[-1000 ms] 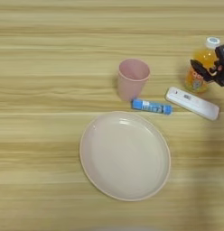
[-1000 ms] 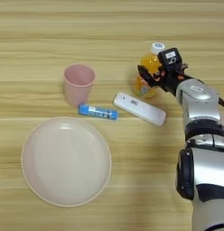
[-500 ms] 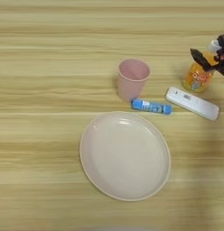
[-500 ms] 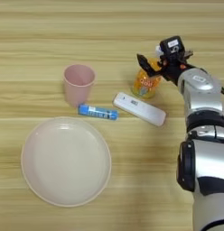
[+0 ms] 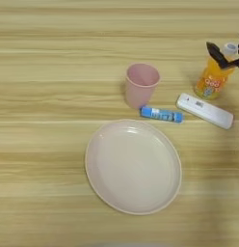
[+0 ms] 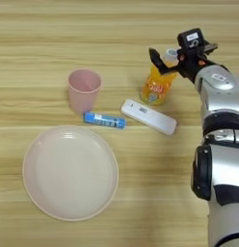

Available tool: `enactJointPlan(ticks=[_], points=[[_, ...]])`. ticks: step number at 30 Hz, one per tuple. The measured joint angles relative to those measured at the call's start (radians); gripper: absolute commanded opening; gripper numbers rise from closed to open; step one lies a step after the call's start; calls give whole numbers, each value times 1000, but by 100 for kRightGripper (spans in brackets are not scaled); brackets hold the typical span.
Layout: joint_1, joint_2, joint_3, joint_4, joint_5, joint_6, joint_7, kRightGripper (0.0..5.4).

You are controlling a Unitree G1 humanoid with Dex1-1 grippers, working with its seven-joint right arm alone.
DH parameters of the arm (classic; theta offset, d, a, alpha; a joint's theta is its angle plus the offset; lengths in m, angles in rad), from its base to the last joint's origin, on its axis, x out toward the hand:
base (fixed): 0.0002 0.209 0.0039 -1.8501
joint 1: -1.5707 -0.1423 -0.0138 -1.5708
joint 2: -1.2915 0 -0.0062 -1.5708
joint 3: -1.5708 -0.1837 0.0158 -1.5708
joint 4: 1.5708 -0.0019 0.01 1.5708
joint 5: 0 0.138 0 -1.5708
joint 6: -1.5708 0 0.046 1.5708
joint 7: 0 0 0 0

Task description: Move the objects on the table

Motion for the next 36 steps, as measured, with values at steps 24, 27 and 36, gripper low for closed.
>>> enactJointPlan(ticks=[24,27,36], points=[[181,97,-16,-747,276,216,183,539],[233,114,11,-886,308,262,215,539],[350,121,87,-1110,372,286,345,539]])
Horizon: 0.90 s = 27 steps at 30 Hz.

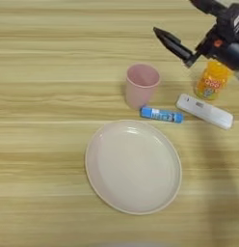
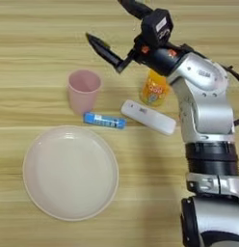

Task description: Move the objects on the table

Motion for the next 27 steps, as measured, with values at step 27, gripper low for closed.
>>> enactJointPlan(ticks=[27], points=[[143,-7,322,13,-88,20,372,539]])
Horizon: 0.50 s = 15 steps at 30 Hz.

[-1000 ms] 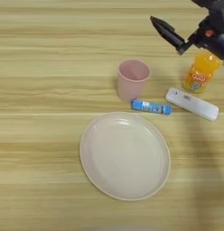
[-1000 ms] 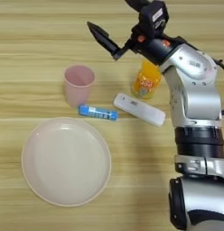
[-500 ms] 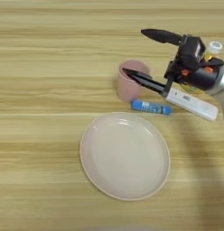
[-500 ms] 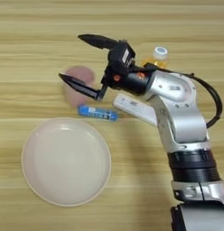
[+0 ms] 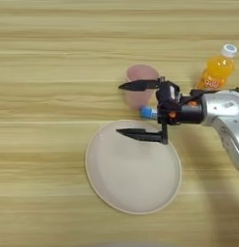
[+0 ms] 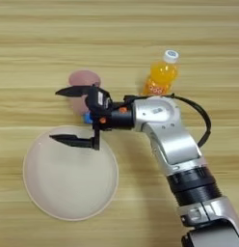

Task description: Move the objects on the table

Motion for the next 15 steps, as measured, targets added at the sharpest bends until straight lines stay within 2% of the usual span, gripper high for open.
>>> enactJointPlan(ticks=[5,15], points=[[-1,18,80,59,-71,-5,30,539],[-9,30,184,119,-175,-22,101,539]])
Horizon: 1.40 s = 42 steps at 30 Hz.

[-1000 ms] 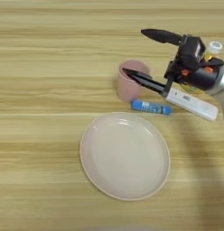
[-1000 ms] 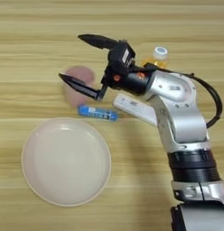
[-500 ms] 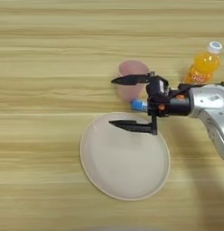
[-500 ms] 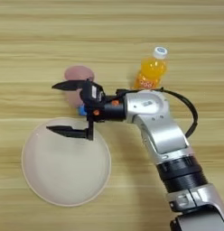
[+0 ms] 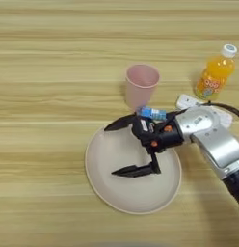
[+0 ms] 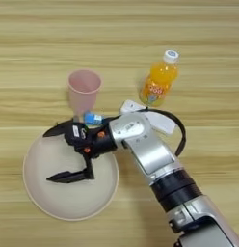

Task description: Move the objects on the table

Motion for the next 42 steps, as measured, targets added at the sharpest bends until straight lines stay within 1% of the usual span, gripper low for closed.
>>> enactJointPlan(ticks=[5,7,10,13,20,28,34,37,42], points=[[-28,-1,29,60,-40,-1,39,539],[-29,0,39,69,-46,-1,52,539],[-31,8,46,84,-54,-1,58,539],[-38,17,59,109,-75,-1,57,539],[-51,58,89,149,-116,-2,55,539],[-78,113,103,192,-133,-20,51,539],[-102,158,110,236,-148,-27,26,539],[-110,189,110,264,-157,-41,-16,539],[-121,239,109,296,-171,-41,-82,539]])
